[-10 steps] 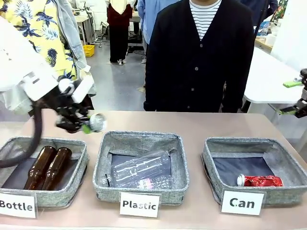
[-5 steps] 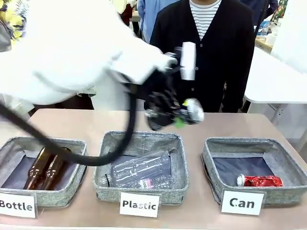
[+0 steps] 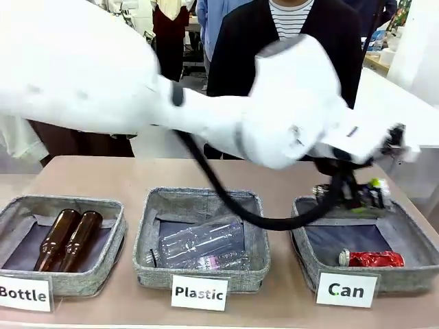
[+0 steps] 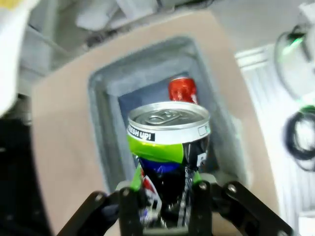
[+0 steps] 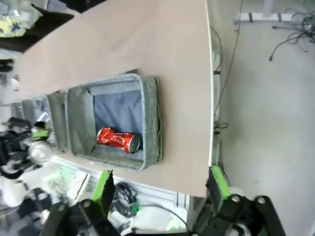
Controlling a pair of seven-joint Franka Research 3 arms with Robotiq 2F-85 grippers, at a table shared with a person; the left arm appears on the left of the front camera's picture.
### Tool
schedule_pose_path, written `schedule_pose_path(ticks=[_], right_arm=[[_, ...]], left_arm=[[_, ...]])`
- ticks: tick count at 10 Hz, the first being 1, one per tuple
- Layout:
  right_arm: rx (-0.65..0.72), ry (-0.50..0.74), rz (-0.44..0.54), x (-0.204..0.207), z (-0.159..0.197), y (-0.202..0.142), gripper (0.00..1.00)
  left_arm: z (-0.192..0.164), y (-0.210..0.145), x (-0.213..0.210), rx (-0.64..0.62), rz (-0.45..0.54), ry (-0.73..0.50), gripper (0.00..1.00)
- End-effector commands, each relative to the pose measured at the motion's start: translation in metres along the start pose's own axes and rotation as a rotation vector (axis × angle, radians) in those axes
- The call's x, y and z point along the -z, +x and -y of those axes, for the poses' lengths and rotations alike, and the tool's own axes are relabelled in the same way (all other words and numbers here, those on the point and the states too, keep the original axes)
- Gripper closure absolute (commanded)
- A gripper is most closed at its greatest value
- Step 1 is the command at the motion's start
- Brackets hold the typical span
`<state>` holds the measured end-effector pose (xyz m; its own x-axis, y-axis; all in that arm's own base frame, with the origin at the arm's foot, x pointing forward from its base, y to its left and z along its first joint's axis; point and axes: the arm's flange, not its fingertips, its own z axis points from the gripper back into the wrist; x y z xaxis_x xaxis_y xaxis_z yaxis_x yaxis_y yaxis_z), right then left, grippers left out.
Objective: Sort the can waste into the basket.
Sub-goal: Pick up the can waste from the table and place it in the right Fabric basket.
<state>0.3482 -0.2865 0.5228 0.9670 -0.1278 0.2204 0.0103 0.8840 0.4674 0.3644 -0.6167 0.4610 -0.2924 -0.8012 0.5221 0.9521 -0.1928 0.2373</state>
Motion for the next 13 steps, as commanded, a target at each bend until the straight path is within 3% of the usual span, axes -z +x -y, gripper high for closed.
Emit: schedule_pose_path(ticks=[1, 3, 4, 5, 6, 10, 12, 13], right_arm=[[-0.013, -0.033, -0.031, 0.000, -0.005, 0.007, 0.00], [-0.013, -0.033, -0.031, 0.000, -0.005, 0.007, 0.00], [-0.013, -0.033, -0.031, 0.000, -0.005, 0.007, 0.00], [-0.013, -0.033, -0.031, 0.000, -0.005, 0.007, 0.00], [-0.013, -0.033, -0.031, 0.000, -0.005, 0.007, 0.00], [-0.013, -0.033, -0.031, 0.000, -0.005, 0.007, 0.00], [-0.019, -0.015, -0.019, 0.002, -0.004, 0.006, 0.00], [-0.062, -0.037, -0.023, 0.007, -0.024, 0.019, 0.00]], left_arm=[[-0.036, 0.050, 0.036, 0.073, -0.049, 0.030, 0.64], [-0.043, 0.051, 0.049, 0.137, -0.052, 0.063, 0.64], [-0.045, 0.046, 0.049, 0.131, -0.039, 0.057, 0.26], [-0.047, 0.044, 0.048, 0.130, -0.040, 0.049, 0.04], [-0.047, 0.042, 0.047, 0.125, -0.039, 0.051, 0.00], [-0.045, 0.035, 0.032, 0.133, -0.025, 0.050, 0.00], [-0.041, 0.015, 0.003, 0.134, -0.006, 0.069, 0.00], [-0.041, -0.001, -0.021, 0.123, 0.000, 0.072, 0.00]])
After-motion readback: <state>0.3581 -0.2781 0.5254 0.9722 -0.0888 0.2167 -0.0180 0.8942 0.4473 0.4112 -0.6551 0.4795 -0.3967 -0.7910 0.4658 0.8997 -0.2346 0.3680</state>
